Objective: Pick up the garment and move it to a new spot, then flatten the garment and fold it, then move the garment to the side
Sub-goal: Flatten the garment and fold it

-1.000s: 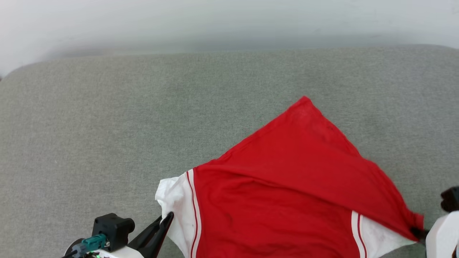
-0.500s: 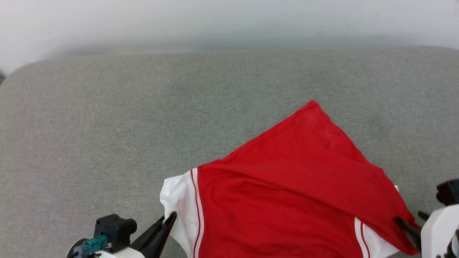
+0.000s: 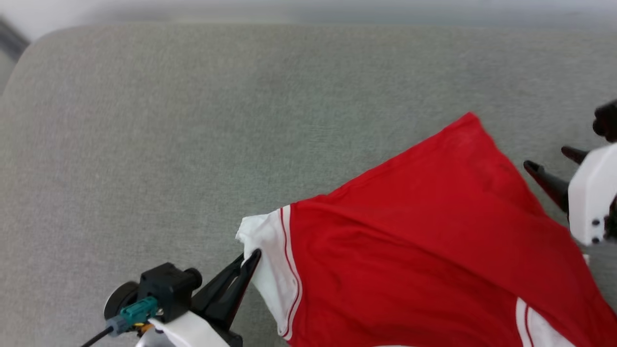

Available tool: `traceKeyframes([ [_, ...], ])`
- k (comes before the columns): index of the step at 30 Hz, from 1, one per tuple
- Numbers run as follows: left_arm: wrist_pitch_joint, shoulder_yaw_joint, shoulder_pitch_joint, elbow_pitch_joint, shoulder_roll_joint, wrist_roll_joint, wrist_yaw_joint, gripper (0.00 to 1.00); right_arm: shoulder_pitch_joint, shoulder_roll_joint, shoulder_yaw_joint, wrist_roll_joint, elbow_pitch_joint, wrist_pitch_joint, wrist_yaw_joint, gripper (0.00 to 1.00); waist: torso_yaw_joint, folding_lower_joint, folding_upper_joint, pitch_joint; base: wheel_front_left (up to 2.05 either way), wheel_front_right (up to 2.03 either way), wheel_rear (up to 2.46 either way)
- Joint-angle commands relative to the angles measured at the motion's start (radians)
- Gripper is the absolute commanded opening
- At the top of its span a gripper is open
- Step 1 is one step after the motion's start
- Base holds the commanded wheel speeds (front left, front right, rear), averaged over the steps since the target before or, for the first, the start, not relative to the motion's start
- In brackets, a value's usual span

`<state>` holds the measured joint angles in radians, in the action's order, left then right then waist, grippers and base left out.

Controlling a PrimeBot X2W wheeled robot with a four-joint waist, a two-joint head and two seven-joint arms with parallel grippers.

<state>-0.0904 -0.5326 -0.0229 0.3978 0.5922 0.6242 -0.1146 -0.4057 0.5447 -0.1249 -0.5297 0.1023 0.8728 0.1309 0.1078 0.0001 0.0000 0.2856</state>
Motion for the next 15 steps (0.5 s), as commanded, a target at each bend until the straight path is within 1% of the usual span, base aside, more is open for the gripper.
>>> traceKeyframes([
  [1,0.002,-0.003,-0.022,0.003,-0.005,-0.009,0.005,0.0,-0.036,-0.002,-0.013,0.004,-0.021,0.013,0.0,1.0,0.053,-0.0001,0.0,0.059,0.0,0.0,0.0],
  [4,0.004,-0.022,-0.058,-0.004,-0.024,-0.02,0.021,0.0,-0.14,0.004,-0.04,0.026,-0.097,0.05,0.0,1.0,0.1,-0.0001,0.0,0.11,0.0,0.0,0.0],
  [8,0.014,-0.045,-0.097,-0.025,-0.051,-0.031,0.044,0.0,-0.24,0.015,-0.074,0.045,-0.197,0.067,0.0,1.0,0.156,-0.0001,0.0,0.153,0.0,0.0,0.0],
  [15,0.036,-0.078,-0.139,-0.065,-0.095,-0.041,0.069,0.0,-0.327,0.054,-0.132,0.062,-0.338,0.103,0.0,1.0,0.224,-0.0001,0.0,0.193,0.0,0.0,0.0],
])
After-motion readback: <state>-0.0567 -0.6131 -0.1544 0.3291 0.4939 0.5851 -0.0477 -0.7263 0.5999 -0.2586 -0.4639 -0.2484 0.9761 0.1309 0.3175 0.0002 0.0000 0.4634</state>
